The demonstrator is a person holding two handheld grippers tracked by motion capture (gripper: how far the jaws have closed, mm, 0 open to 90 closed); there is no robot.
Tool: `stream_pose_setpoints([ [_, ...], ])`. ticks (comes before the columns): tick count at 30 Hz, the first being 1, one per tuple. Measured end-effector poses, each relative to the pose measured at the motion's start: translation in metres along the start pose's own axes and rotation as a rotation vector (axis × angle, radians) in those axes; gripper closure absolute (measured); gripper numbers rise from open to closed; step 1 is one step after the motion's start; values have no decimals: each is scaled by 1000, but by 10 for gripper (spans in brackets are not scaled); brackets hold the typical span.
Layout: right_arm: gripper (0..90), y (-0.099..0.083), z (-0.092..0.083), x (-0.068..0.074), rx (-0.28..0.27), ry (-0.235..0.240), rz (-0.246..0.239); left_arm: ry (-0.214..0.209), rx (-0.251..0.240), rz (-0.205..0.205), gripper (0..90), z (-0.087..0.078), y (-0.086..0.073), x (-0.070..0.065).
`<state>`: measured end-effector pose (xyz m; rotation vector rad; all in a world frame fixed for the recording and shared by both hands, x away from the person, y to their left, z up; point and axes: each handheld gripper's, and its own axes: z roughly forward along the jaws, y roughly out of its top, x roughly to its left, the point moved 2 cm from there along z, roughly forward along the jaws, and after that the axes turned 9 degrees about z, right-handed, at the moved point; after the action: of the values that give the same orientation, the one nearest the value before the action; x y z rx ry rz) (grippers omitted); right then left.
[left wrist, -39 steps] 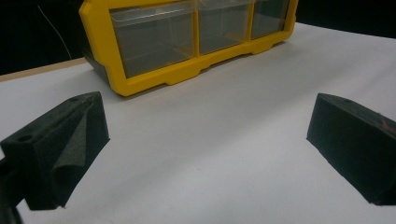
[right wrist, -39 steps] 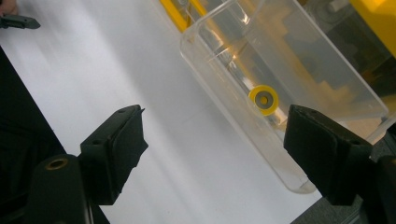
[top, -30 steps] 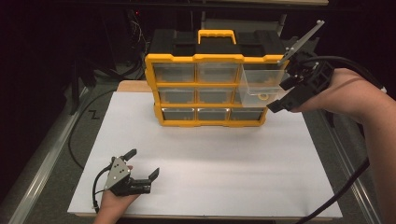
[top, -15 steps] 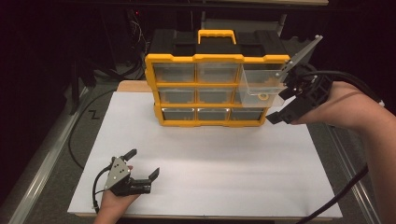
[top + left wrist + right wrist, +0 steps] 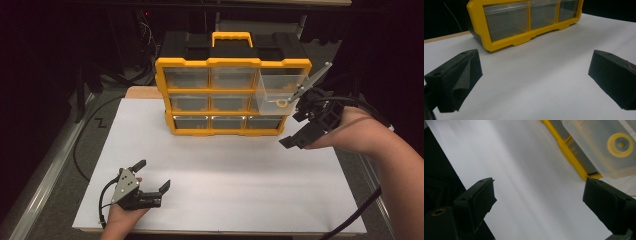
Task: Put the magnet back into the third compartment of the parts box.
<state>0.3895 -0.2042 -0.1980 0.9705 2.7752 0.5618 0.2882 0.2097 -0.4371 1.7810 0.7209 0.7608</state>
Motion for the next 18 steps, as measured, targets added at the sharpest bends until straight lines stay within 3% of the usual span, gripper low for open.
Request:
stream_pose_setpoints([
  [8,11,-10,31,3,23,9,13,-2,4,2,0,0,0,0],
  [18,10,-22,64,4,44,2,15,0,3,1,0,0,0,0],
])
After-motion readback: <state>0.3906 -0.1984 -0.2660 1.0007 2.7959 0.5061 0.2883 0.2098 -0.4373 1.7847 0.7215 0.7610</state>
